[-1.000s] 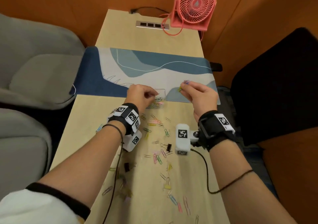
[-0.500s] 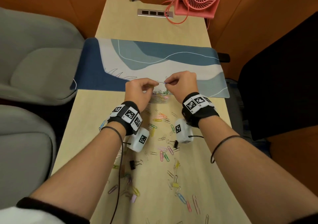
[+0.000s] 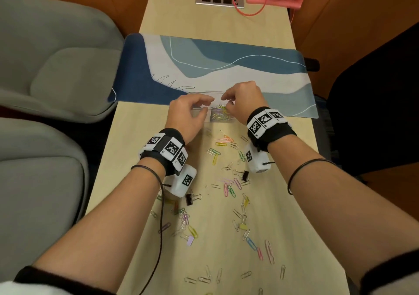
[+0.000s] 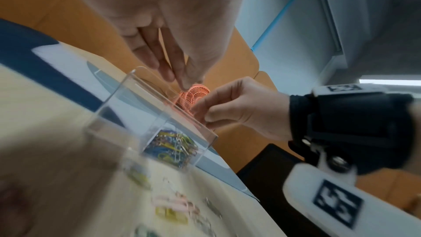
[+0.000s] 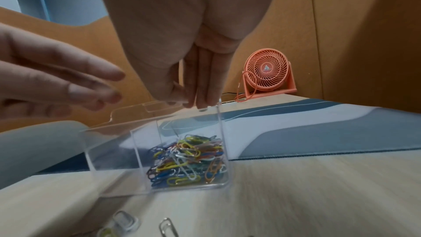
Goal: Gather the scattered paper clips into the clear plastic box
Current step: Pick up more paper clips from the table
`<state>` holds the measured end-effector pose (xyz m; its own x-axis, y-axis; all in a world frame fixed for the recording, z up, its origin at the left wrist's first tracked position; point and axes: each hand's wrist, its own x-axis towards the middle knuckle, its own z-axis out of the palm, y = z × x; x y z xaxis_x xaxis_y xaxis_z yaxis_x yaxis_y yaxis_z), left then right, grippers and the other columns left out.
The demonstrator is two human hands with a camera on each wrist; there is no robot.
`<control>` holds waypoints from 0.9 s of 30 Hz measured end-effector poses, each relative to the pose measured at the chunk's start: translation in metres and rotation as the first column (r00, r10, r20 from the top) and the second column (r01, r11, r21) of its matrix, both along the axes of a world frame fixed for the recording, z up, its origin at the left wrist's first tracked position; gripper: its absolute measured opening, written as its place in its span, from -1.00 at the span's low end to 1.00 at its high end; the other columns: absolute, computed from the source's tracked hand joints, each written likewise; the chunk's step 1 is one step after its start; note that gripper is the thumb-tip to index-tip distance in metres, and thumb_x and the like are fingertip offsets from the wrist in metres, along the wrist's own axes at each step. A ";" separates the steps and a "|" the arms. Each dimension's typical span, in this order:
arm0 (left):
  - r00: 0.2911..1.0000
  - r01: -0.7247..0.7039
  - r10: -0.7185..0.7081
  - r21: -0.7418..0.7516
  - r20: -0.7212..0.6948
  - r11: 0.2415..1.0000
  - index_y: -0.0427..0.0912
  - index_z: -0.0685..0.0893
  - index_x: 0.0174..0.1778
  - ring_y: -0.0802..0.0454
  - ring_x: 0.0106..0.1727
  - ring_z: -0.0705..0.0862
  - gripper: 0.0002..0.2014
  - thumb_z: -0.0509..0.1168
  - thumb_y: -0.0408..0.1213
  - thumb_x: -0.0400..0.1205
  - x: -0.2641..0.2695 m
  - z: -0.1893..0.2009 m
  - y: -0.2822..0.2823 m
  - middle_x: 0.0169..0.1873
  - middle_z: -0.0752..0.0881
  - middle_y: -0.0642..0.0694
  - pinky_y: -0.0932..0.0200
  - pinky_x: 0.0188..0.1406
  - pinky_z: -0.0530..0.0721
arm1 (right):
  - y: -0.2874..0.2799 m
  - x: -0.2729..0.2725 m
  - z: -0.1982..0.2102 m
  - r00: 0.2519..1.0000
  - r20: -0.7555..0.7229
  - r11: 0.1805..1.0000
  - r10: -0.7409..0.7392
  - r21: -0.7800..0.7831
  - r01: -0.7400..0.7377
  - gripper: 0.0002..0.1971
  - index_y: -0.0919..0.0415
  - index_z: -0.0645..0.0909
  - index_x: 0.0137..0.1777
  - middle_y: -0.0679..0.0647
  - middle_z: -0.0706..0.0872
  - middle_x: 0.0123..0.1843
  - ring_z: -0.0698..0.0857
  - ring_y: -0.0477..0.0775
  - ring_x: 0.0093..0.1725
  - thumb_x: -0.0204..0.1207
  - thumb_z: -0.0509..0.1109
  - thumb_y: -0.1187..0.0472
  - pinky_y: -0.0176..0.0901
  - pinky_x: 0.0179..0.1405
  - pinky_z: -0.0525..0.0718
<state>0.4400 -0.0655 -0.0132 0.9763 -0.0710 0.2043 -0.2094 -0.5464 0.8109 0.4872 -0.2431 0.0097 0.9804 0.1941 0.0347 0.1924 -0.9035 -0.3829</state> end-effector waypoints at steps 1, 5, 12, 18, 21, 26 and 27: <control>1.000 -0.006 0.006 -0.004 0.009 1.000 0.04 0.80 0.09 0.22 0.01 0.67 -0.73 0.36 -0.37 0.57 -0.009 -0.002 0.002 -0.06 0.79 0.17 0.48 0.05 0.50 | 0.000 -0.002 0.000 1.000 0.002 1.000 0.006 -0.008 -0.006 -0.74 0.05 0.80 0.01 0.05 0.83 -0.04 0.74 0.10 -0.01 0.45 0.35 0.31 -0.09 0.13 0.69; 0.999 0.044 -0.045 0.046 0.025 0.998 0.03 0.81 0.03 0.17 -0.03 0.64 -0.76 0.39 -0.39 0.56 -0.055 -0.010 0.001 -0.10 0.77 0.15 0.27 0.05 0.57 | -0.007 -0.014 0.007 0.999 0.029 1.000 -0.020 0.017 0.020 -0.81 0.06 0.81 -0.05 0.02 0.83 -0.13 0.74 0.05 -0.09 0.44 0.40 0.28 -0.14 0.07 0.70; 0.919 0.338 -0.303 0.110 -0.252 0.935 0.05 0.80 0.00 0.17 -0.09 0.65 -0.77 0.38 -0.37 0.56 -0.170 -0.024 -0.003 -0.14 0.71 0.14 0.11 0.05 0.66 | -0.039 -0.119 -0.002 0.999 -0.037 0.995 0.031 0.100 -0.027 -0.78 0.10 0.81 -0.08 0.02 0.80 -0.15 0.72 0.00 -0.19 0.42 0.37 0.34 -0.15 -0.01 0.71; 0.841 0.432 -0.356 0.109 -0.409 0.895 0.12 0.74 0.15 0.24 -0.16 0.60 -0.58 0.55 0.09 0.39 -0.267 -0.031 0.018 -0.17 0.64 0.19 0.16 -0.06 0.67 | -0.061 -0.223 -0.046 0.949 -0.211 0.970 0.233 -0.022 -0.242 -0.60 0.17 0.73 0.21 0.11 0.68 0.22 0.65 0.15 0.14 0.50 0.22 0.48 -0.01 0.21 0.64; 0.802 0.463 -0.335 0.161 -0.494 0.871 0.11 0.65 0.30 0.21 -0.15 0.56 -0.27 0.62 0.21 0.21 -0.298 -0.036 0.031 -0.10 0.58 0.17 0.29 -0.03 0.60 | -0.074 -0.257 -0.060 0.965 -0.209 0.983 0.160 -0.059 -0.176 -0.56 0.21 0.63 0.35 0.16 0.62 0.29 0.60 0.21 0.20 0.51 0.24 0.50 -0.03 0.29 0.59; 0.813 0.424 -0.295 0.161 -0.502 0.891 -0.09 0.64 0.38 0.11 -0.14 0.61 -0.33 0.65 -0.15 0.33 -0.337 -0.049 0.036 -0.01 0.55 0.05 0.15 0.05 0.69 | -0.078 -0.321 -0.067 0.987 -0.158 1.000 0.016 -0.016 -0.019 -0.51 0.19 0.58 0.33 0.11 0.61 0.24 0.60 0.17 0.16 0.44 0.26 0.57 -0.02 0.26 0.60; 0.828 0.404 -0.297 0.137 -0.475 0.905 -0.12 0.65 0.36 0.09 -0.17 0.63 -0.39 0.63 -0.20 0.37 -0.343 -0.050 0.032 -0.01 0.56 0.04 0.13 0.01 0.72 | -0.074 -0.333 -0.067 0.987 -0.154 0.999 0.041 -0.017 -0.045 -0.52 0.19 0.60 0.33 0.11 0.61 0.27 0.59 0.15 0.19 0.45 0.28 0.56 -0.05 0.29 0.58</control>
